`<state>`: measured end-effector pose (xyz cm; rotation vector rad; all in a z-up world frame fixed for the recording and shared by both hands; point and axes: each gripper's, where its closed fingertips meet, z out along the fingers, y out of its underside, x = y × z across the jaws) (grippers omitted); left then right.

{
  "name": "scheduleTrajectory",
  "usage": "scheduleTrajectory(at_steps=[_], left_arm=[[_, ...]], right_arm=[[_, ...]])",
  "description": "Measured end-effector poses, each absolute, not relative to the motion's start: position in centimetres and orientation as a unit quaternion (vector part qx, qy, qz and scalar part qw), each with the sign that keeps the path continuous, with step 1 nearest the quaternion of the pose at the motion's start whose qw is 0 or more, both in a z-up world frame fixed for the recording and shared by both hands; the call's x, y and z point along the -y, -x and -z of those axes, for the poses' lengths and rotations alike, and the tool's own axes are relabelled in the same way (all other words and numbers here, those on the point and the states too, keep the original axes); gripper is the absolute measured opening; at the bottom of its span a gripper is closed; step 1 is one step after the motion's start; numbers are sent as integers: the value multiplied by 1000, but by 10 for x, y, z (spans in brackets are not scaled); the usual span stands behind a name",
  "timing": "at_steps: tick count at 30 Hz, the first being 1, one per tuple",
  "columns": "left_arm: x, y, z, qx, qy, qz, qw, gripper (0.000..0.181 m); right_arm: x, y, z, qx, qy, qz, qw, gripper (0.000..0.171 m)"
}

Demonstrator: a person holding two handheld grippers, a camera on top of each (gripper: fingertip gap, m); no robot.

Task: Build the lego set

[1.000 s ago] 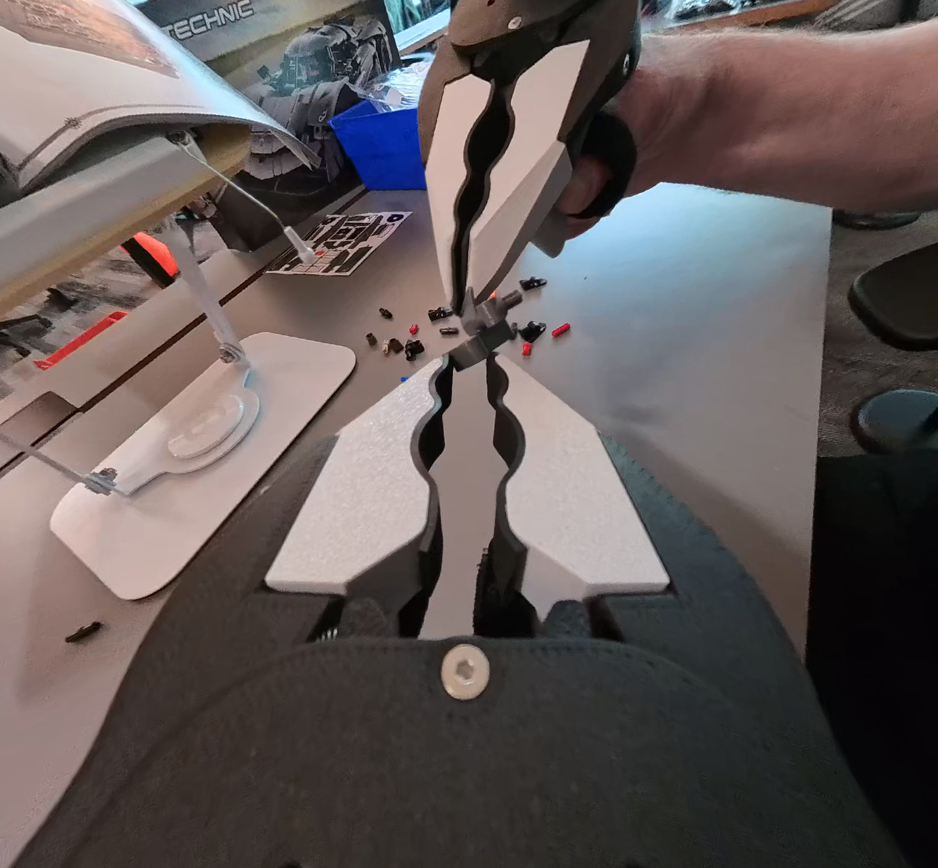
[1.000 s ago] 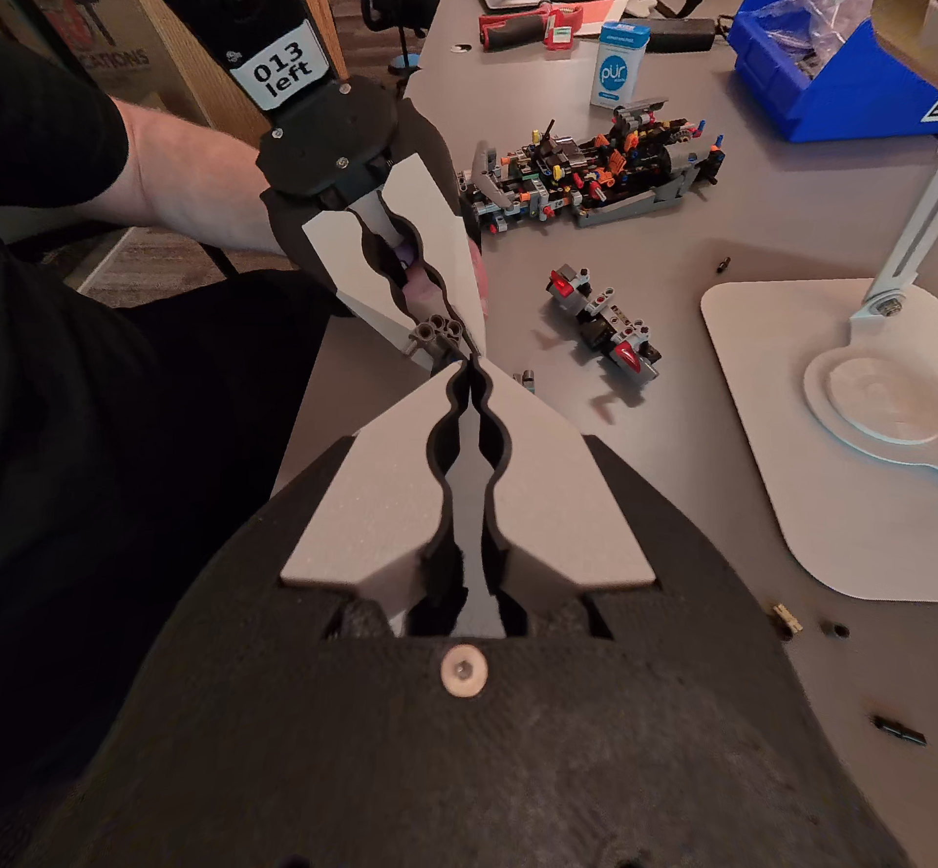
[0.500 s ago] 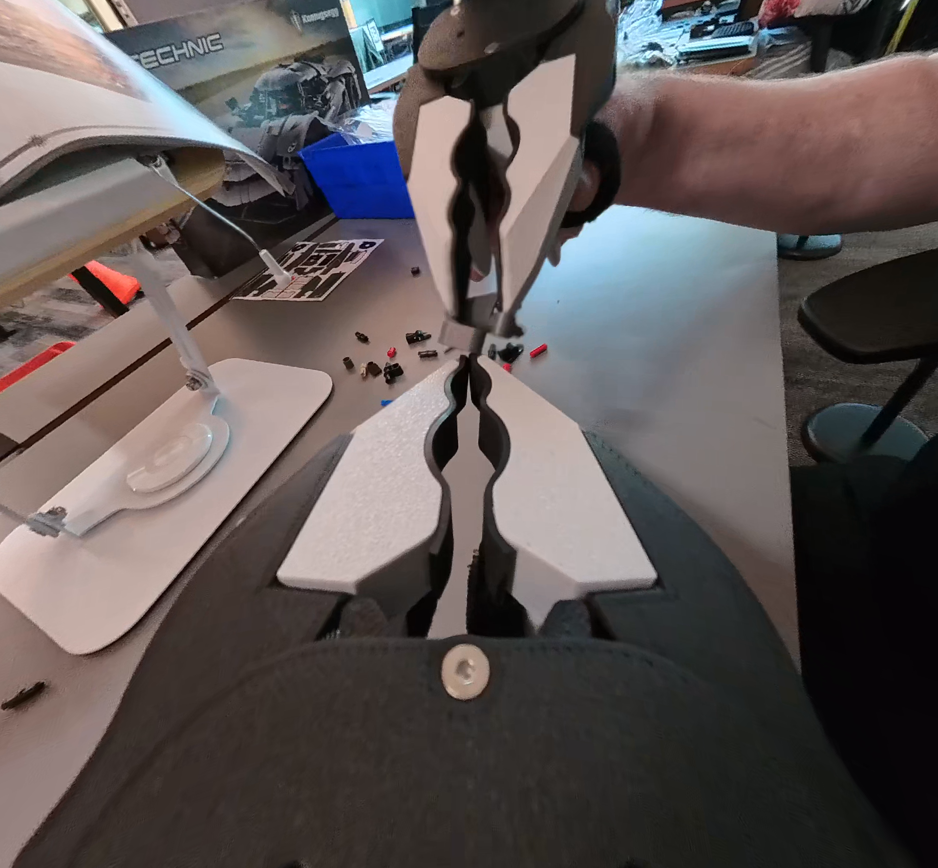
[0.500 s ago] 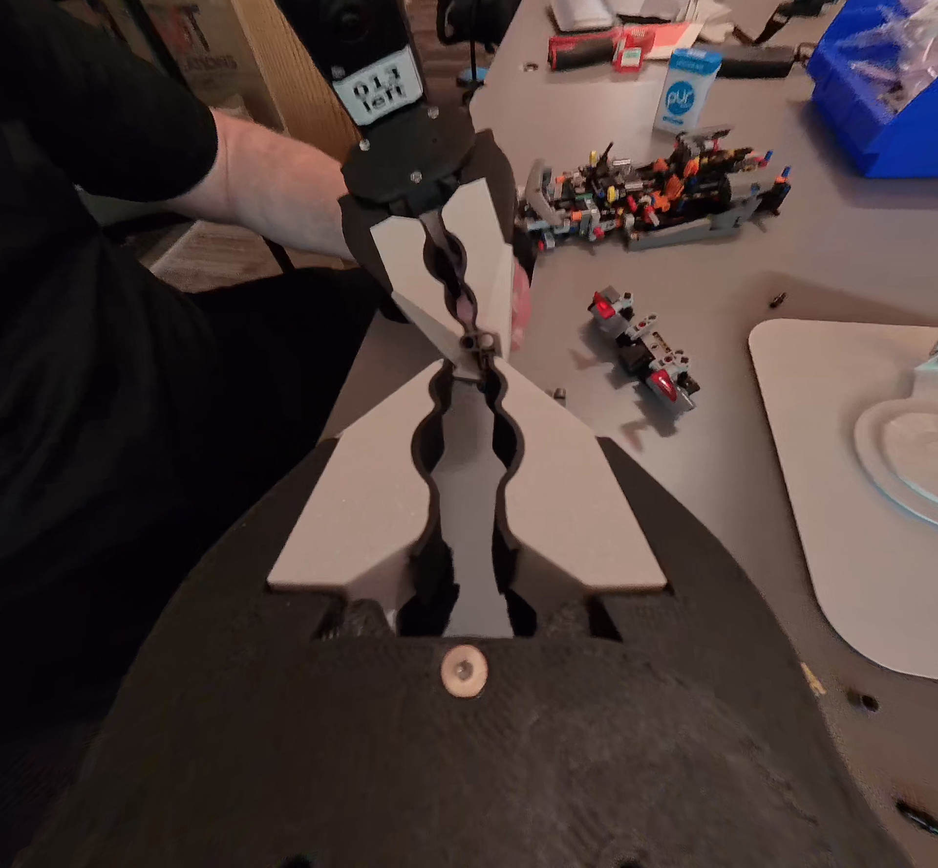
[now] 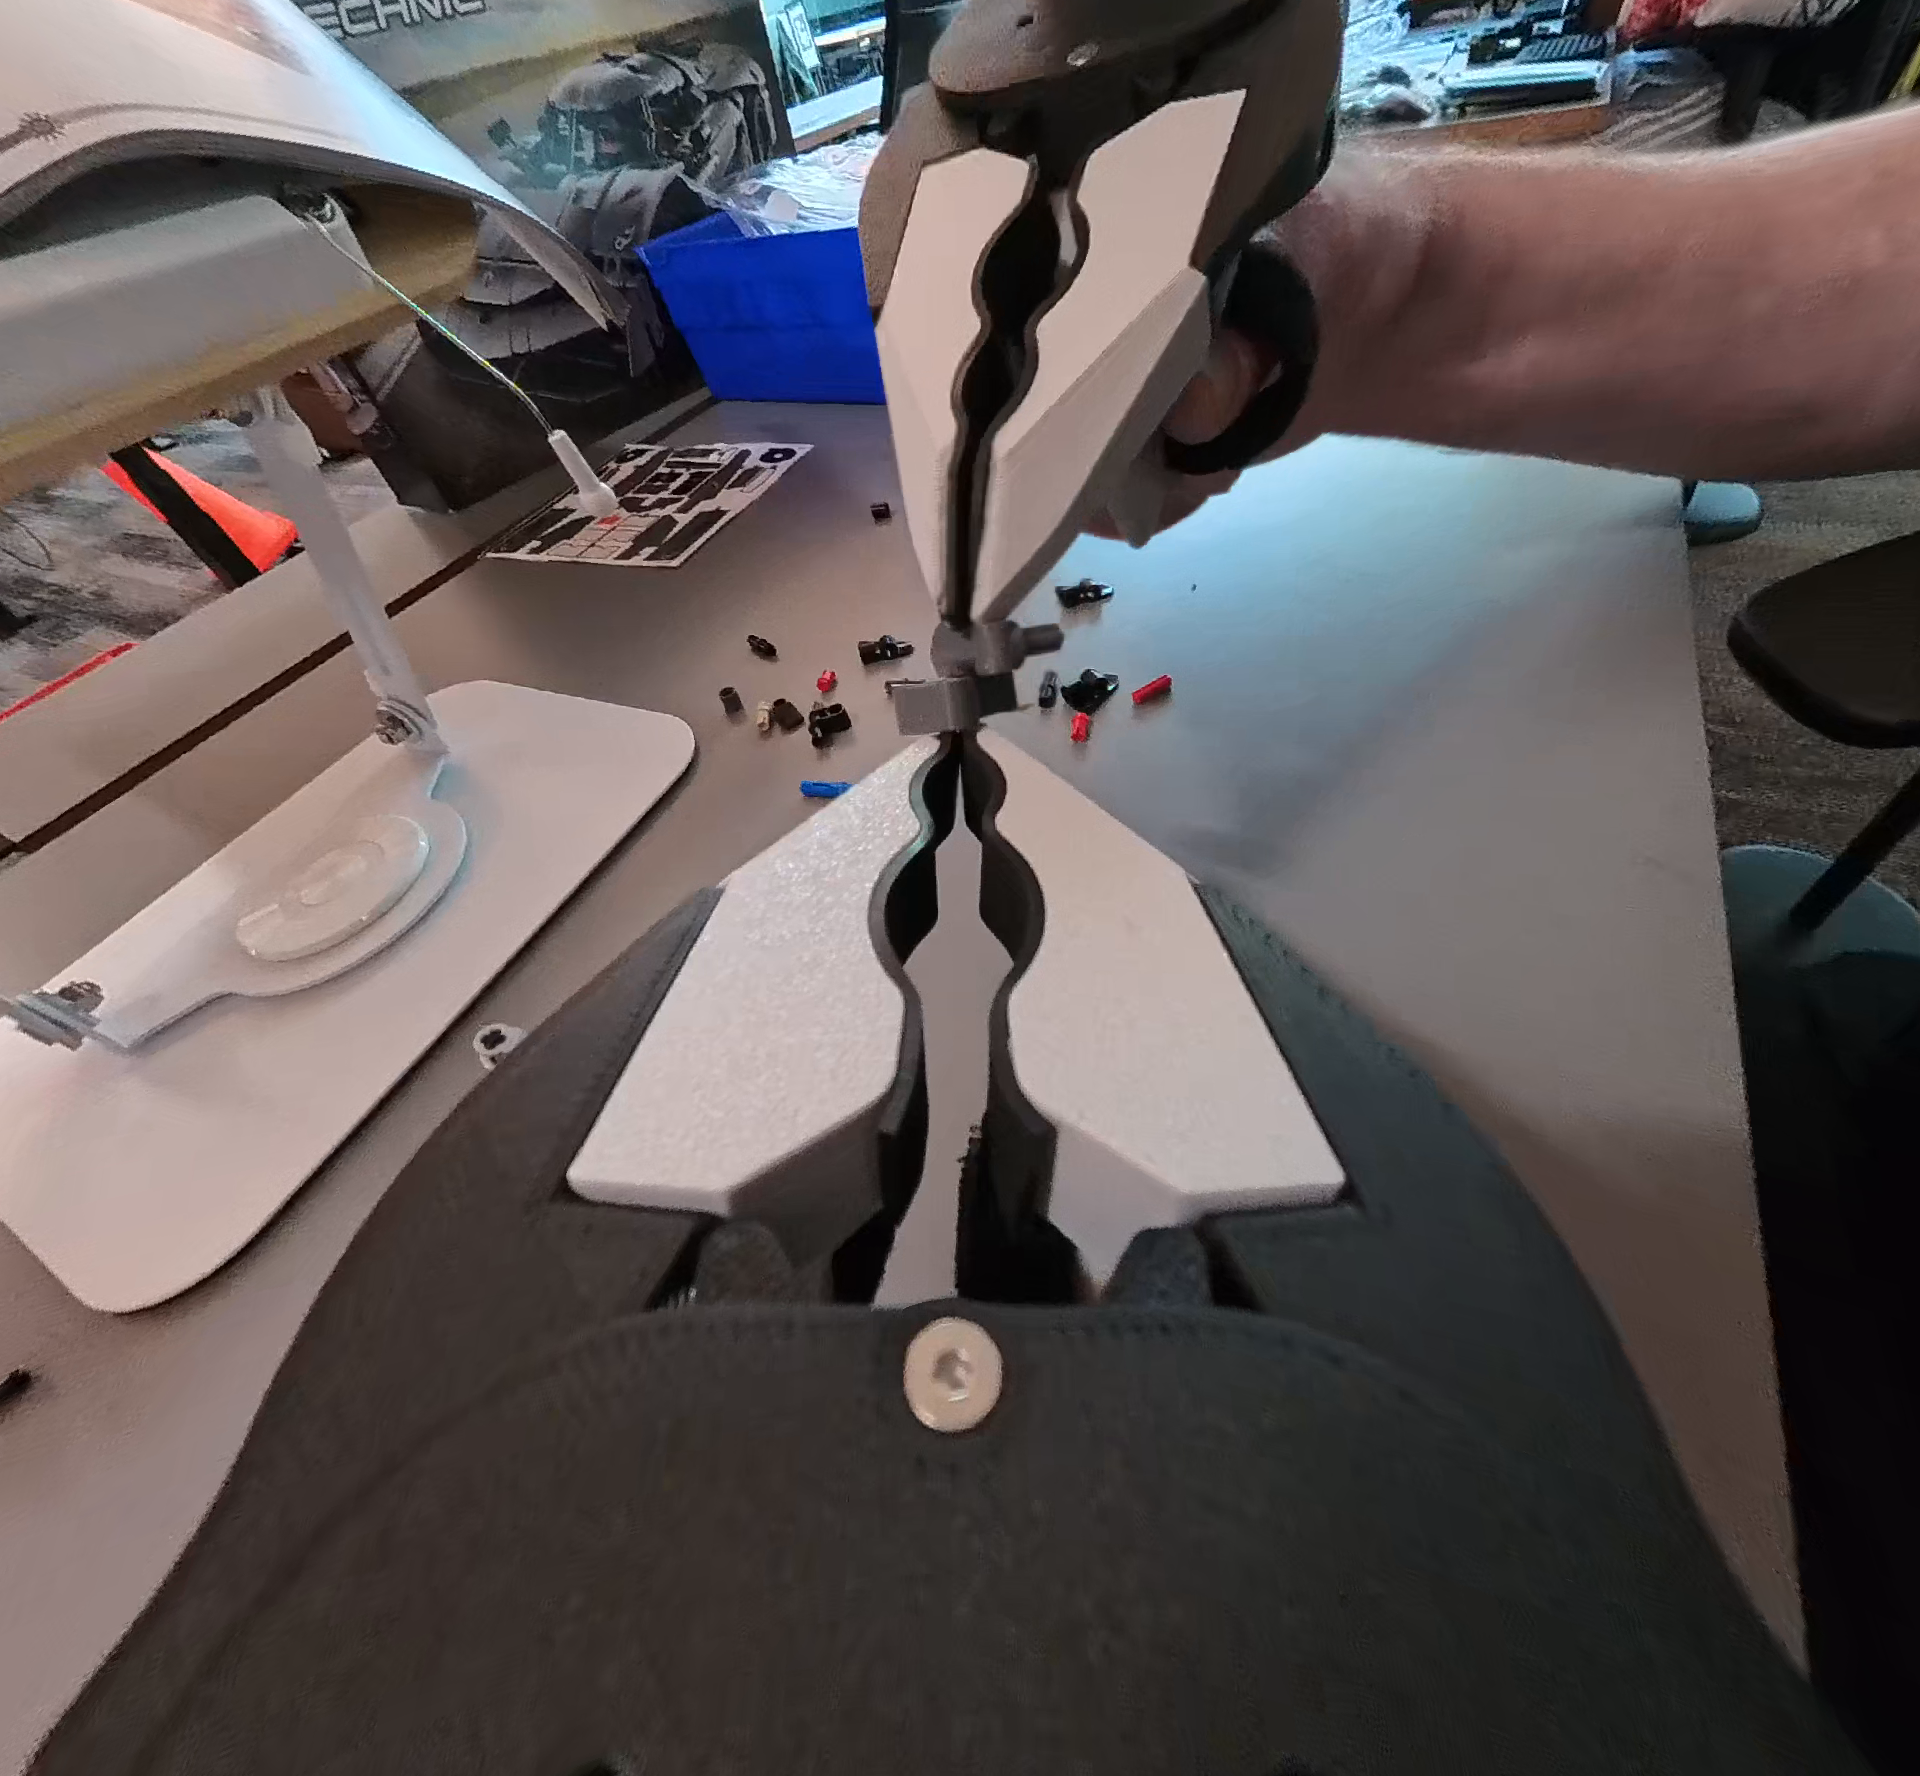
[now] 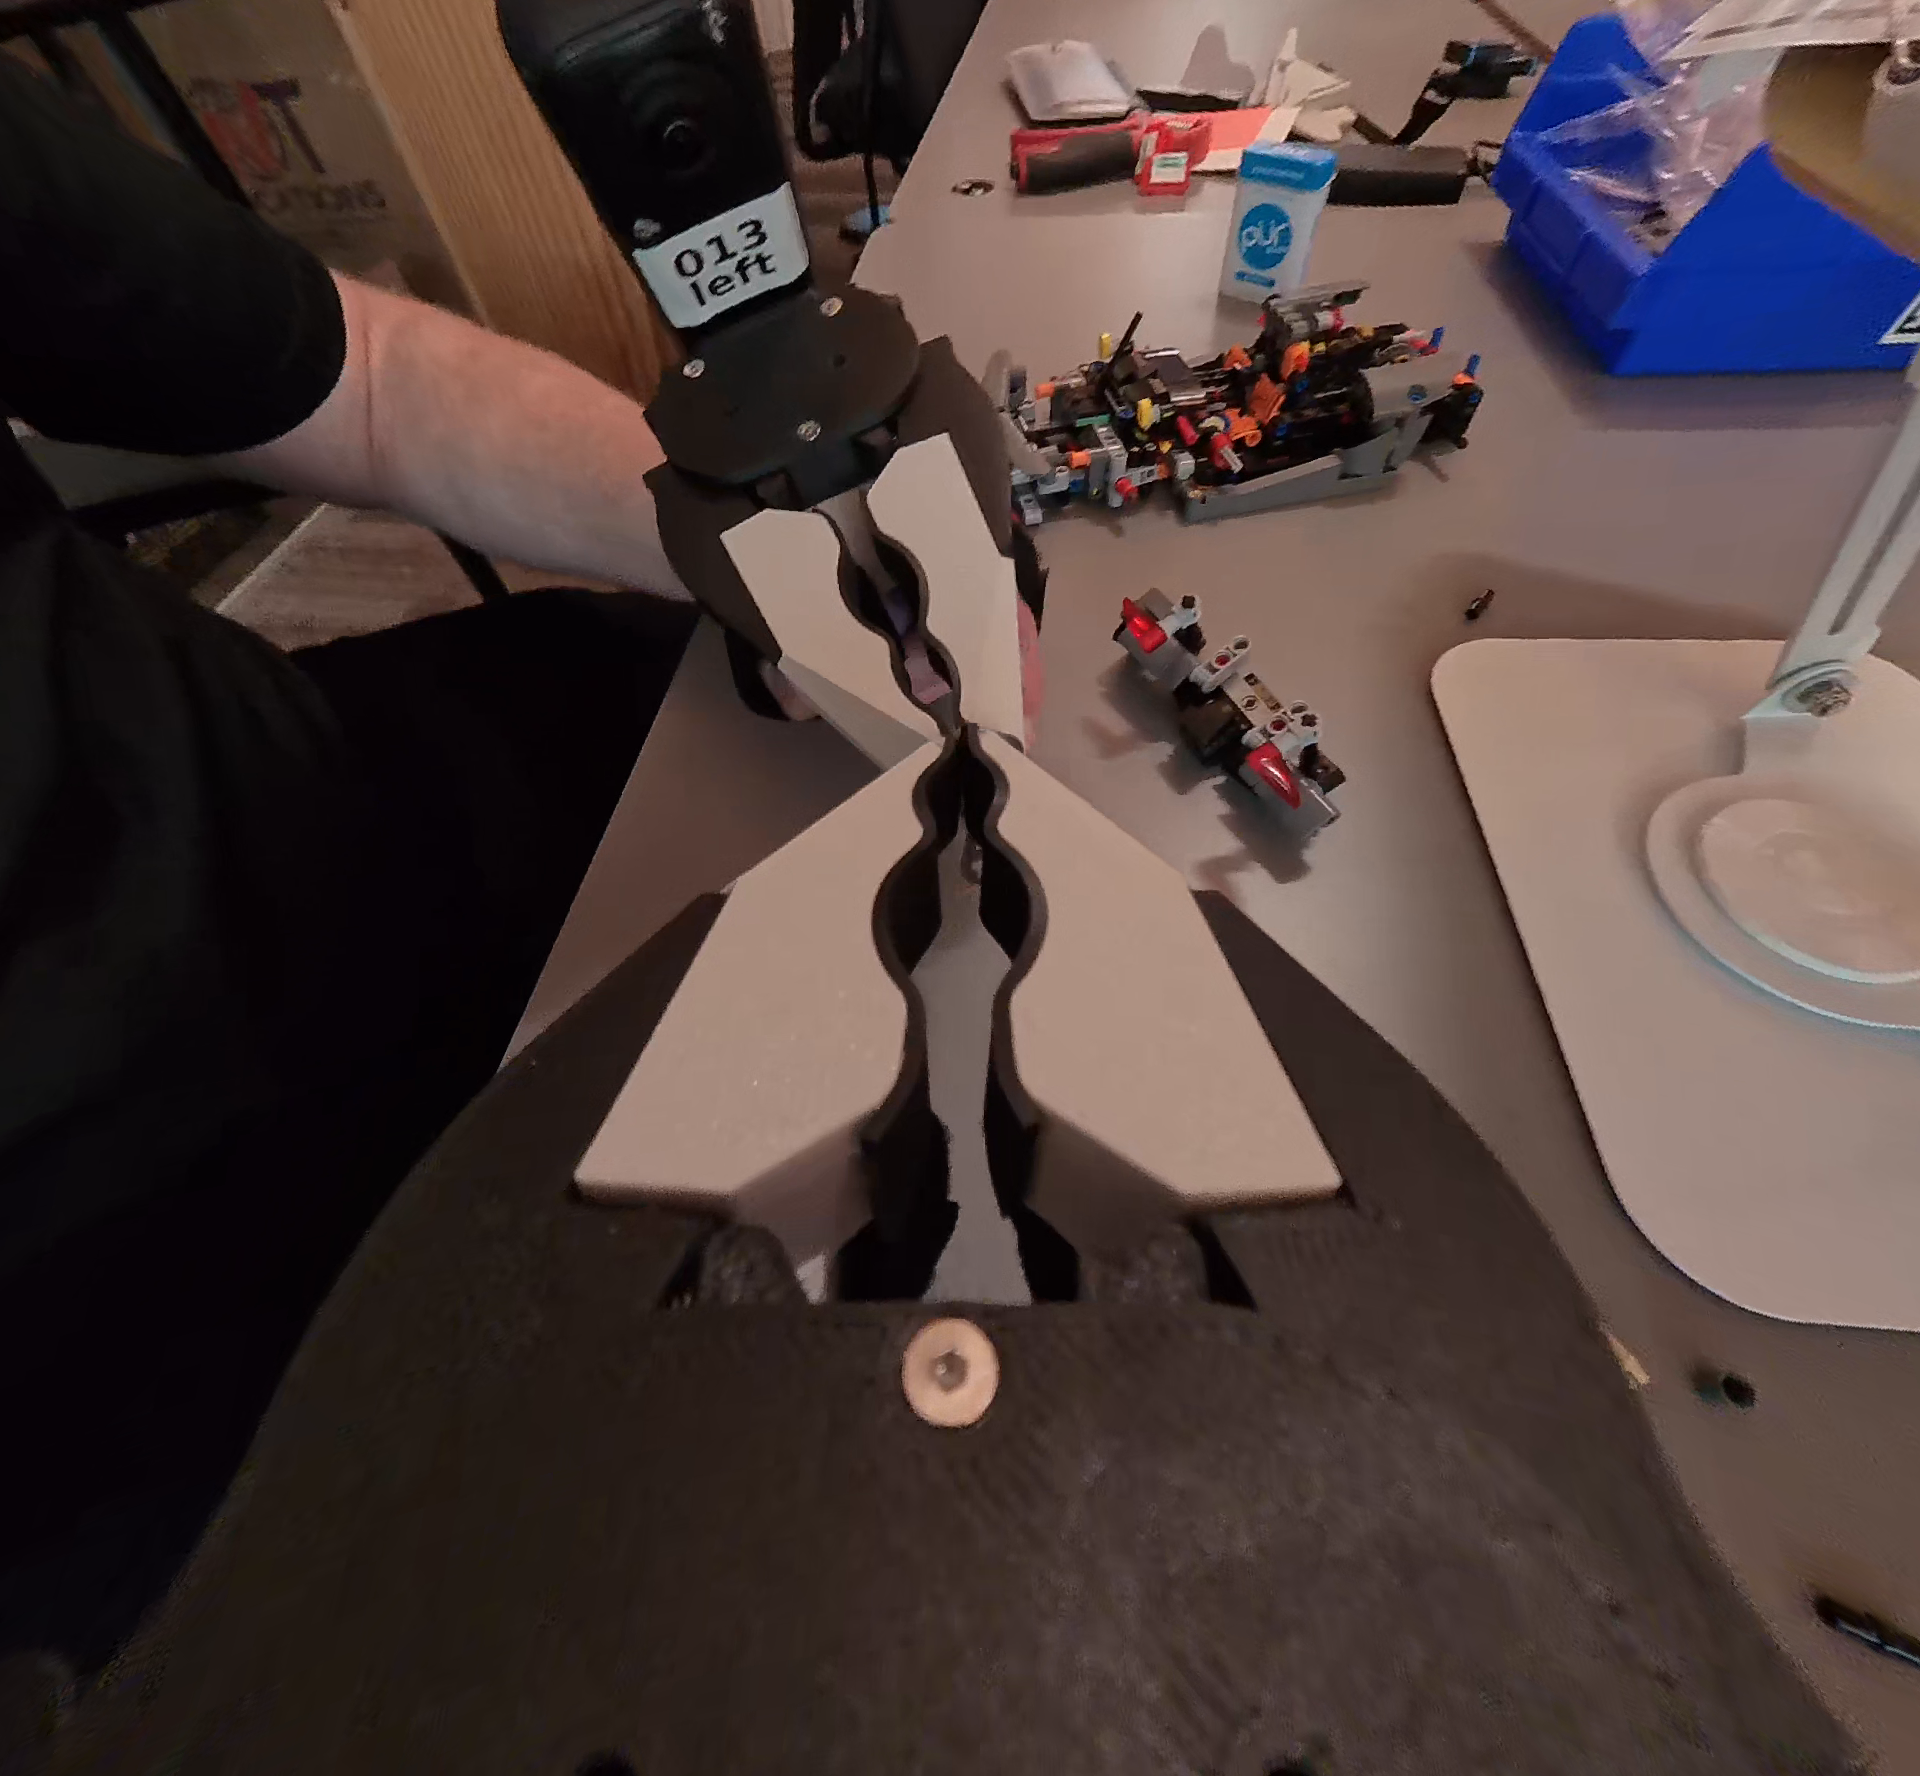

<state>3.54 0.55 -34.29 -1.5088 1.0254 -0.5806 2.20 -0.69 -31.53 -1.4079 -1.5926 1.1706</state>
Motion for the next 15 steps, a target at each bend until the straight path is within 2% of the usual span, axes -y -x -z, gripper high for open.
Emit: scheduleTrajectory(at_steps=[15], left_arm=[[-9,-48,370,-490,659,163,546,0]], right_arm=[[-4,-23,345,564,598,-461,334,0]])
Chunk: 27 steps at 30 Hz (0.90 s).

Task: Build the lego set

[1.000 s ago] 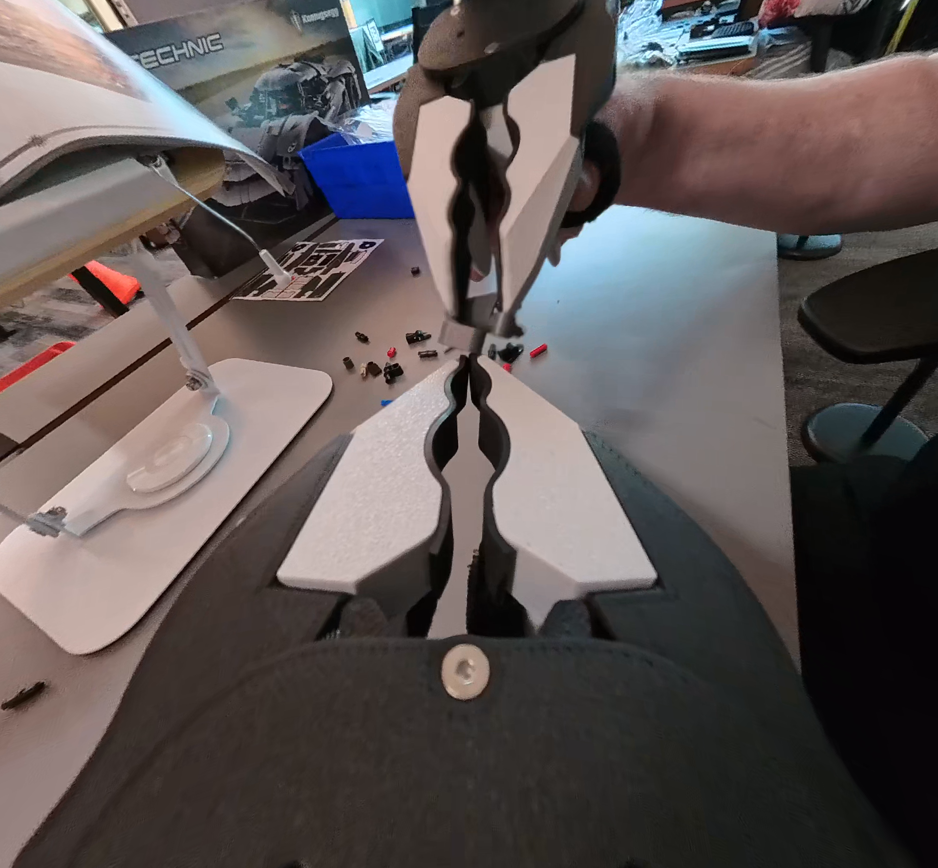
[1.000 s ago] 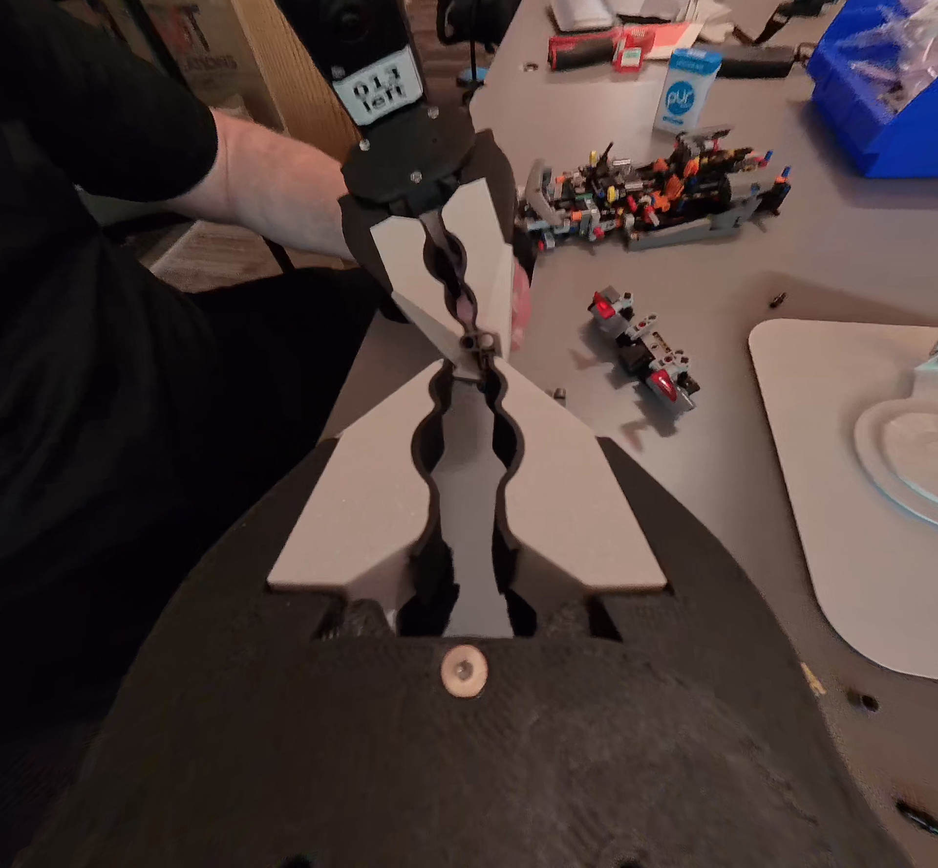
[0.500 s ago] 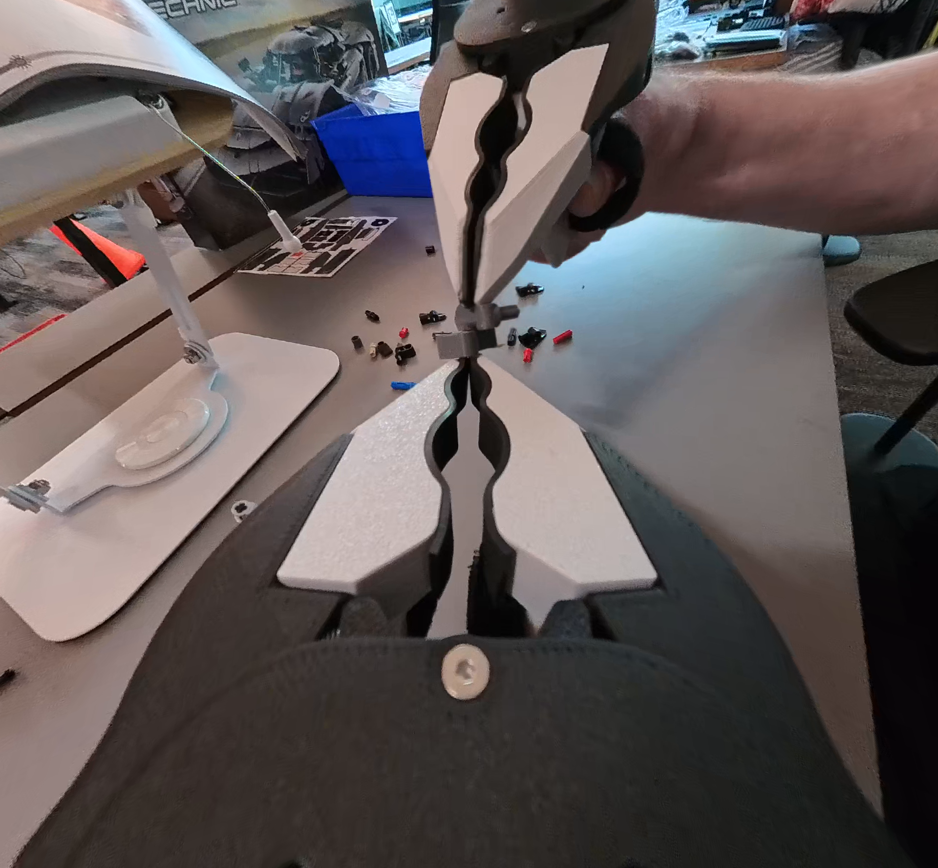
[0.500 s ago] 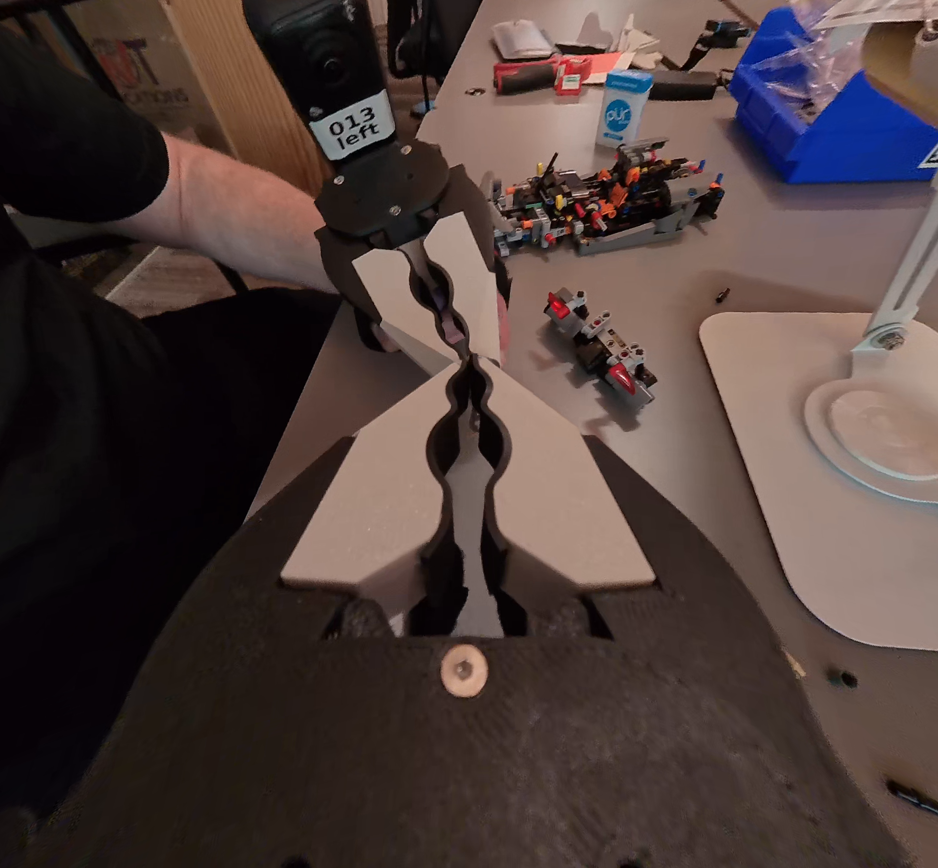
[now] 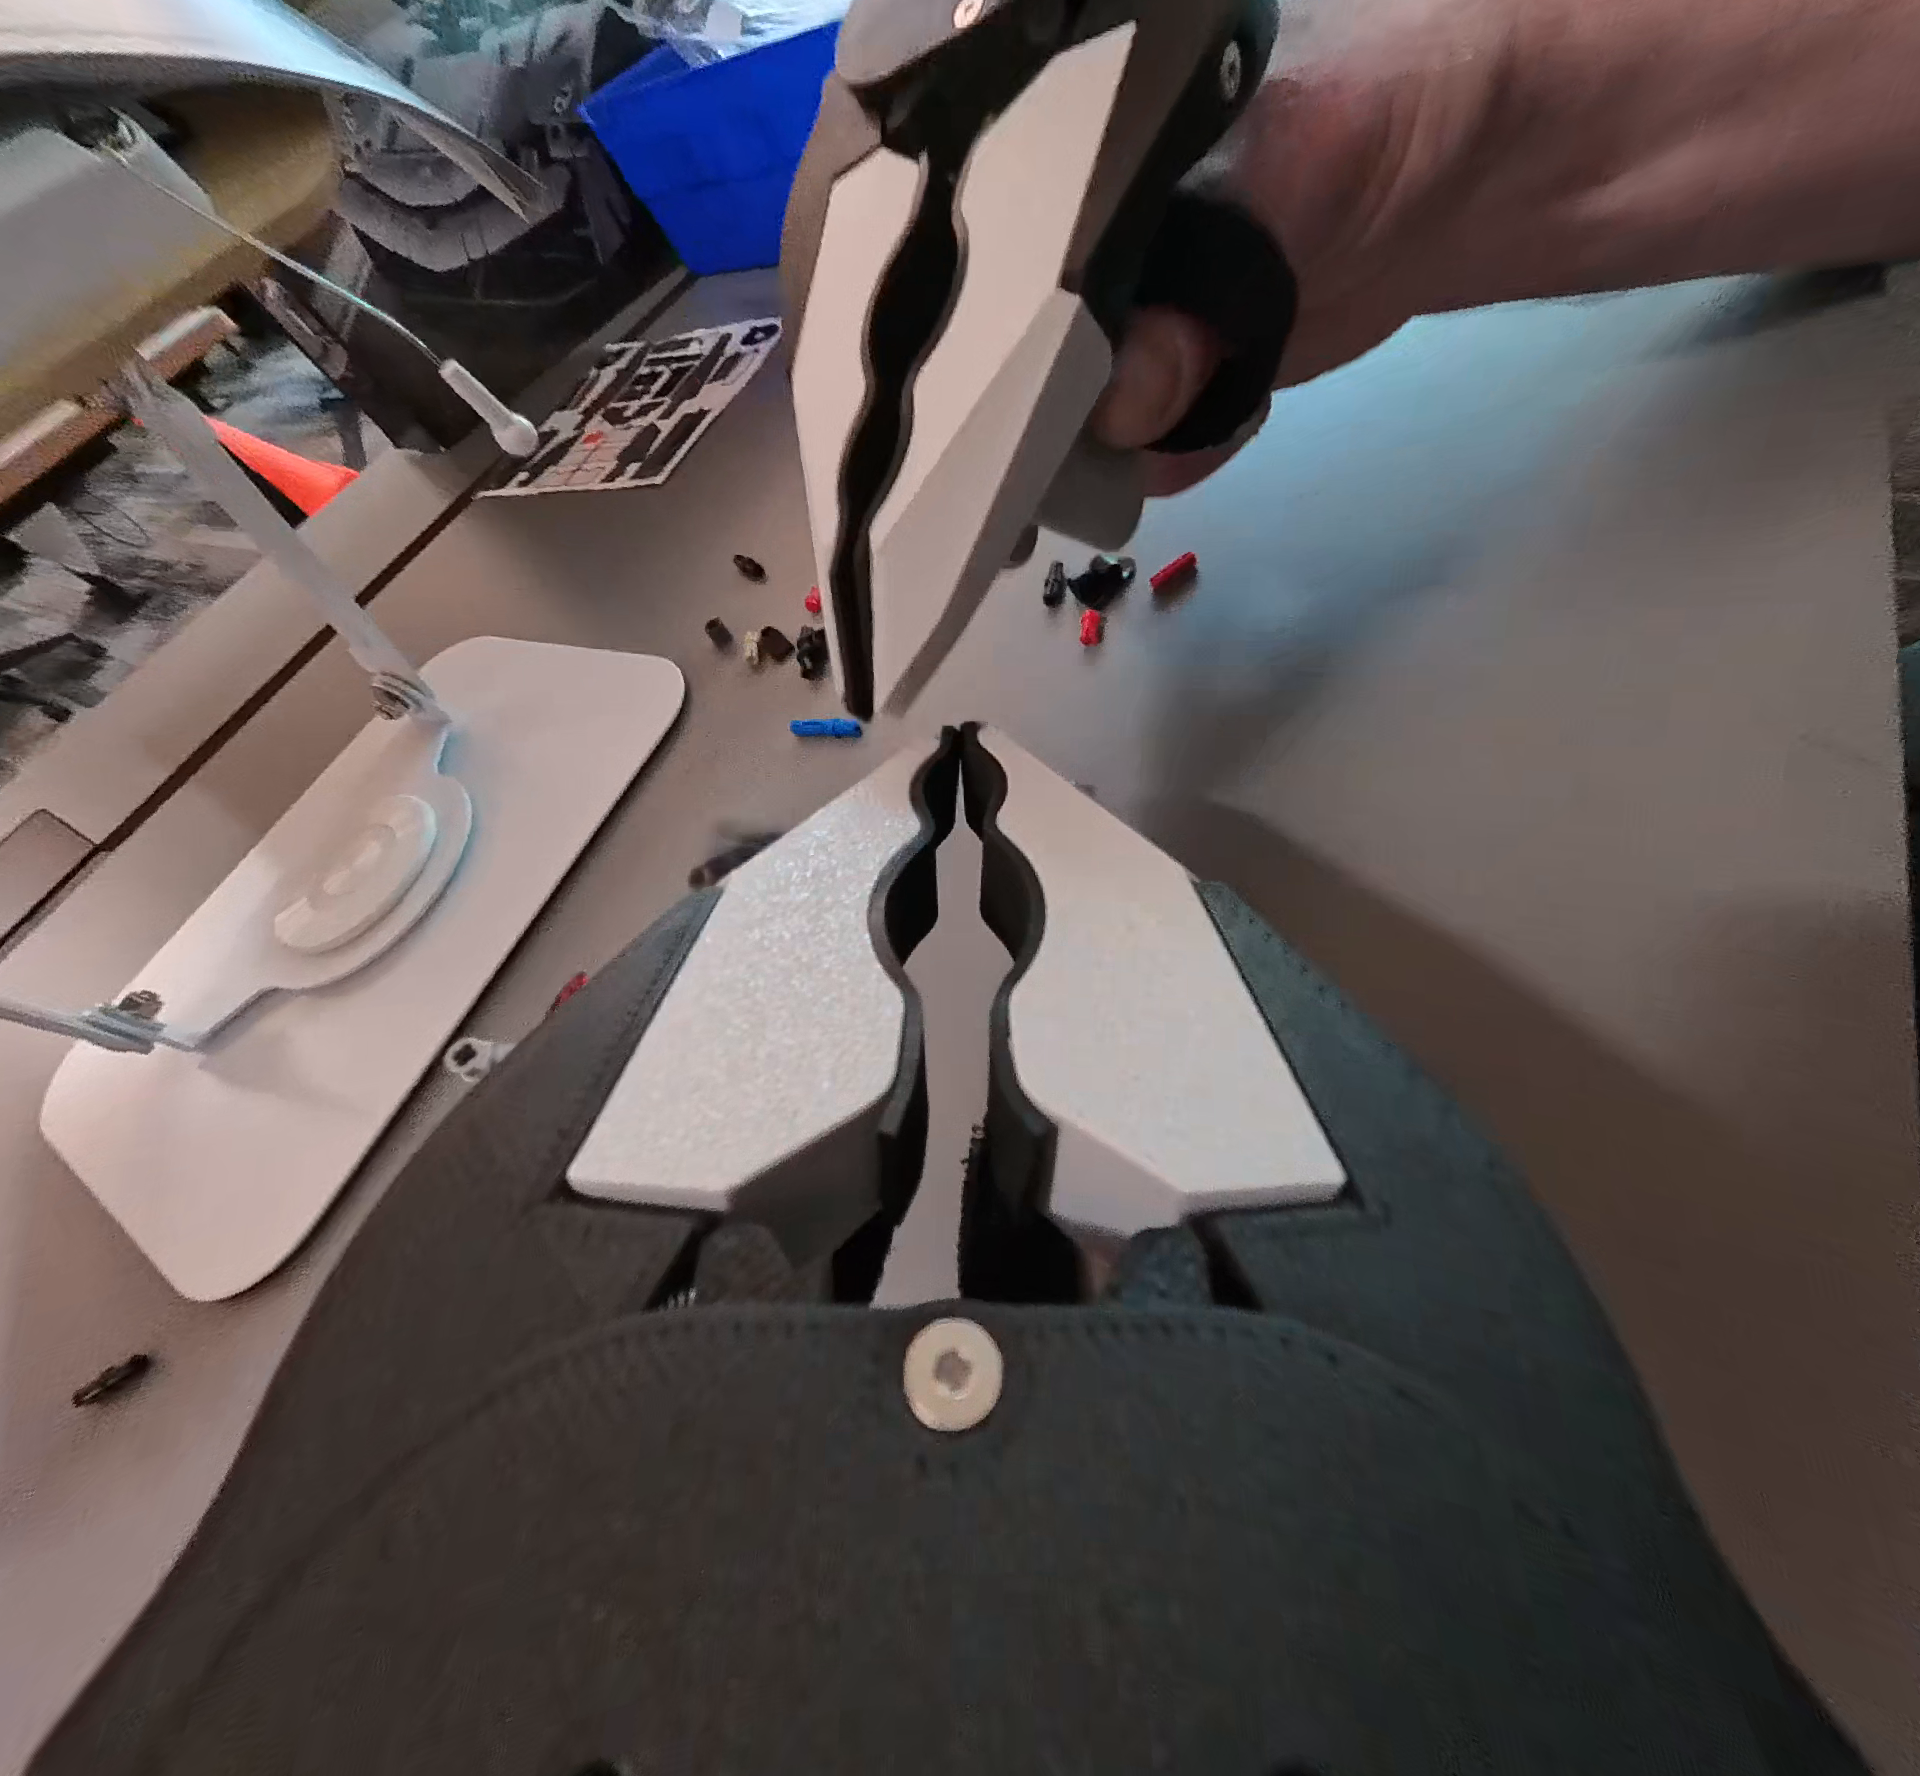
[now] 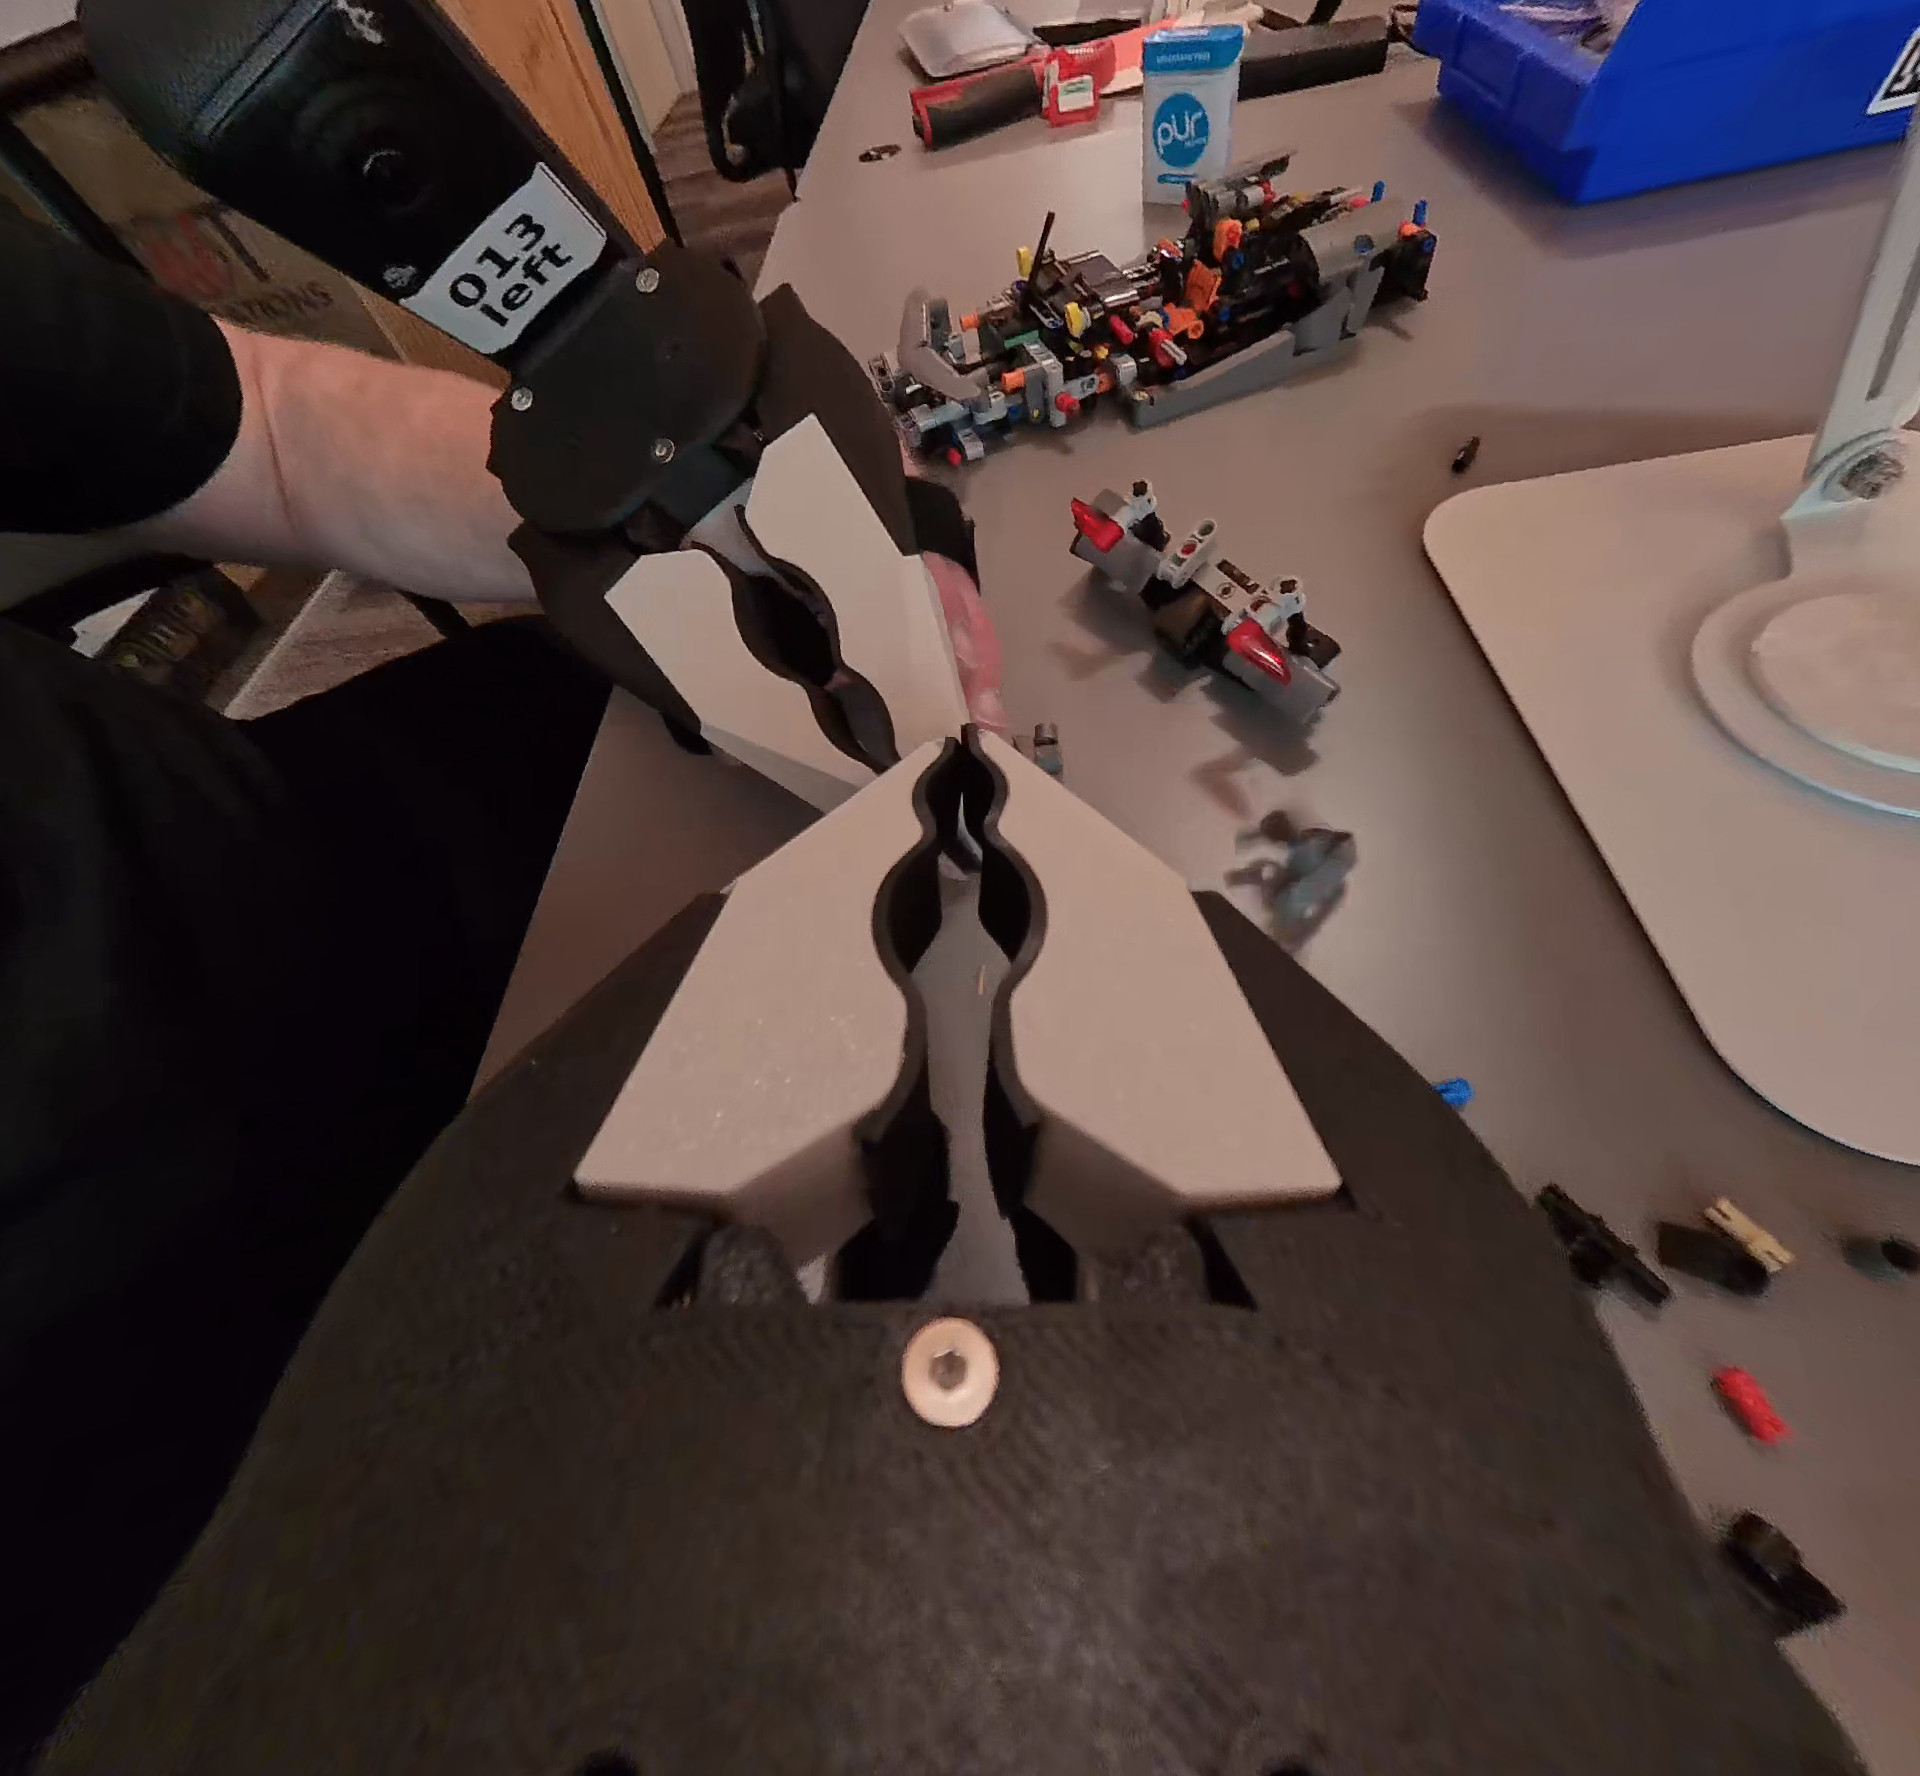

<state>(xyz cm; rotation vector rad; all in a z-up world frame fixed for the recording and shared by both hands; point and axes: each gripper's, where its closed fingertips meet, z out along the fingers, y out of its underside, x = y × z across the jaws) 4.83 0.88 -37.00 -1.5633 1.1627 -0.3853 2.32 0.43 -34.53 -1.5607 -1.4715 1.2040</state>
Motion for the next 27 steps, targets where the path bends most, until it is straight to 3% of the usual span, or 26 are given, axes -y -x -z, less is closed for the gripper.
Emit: scheduleTrajectory(at_steps=[10,17,27], left_arm=[[-11,-19,378,-516,671,85,526,0],[-26,6,373,-481,664,9,573,0],[-15,21,364,-478,658,0,583,0]], right_arm=[[-33,-35,365,594,634,-361,338,1],[-90,-3,389,621,665,-200,364,50],[-138,34,420,595,717,-172,320,32]])
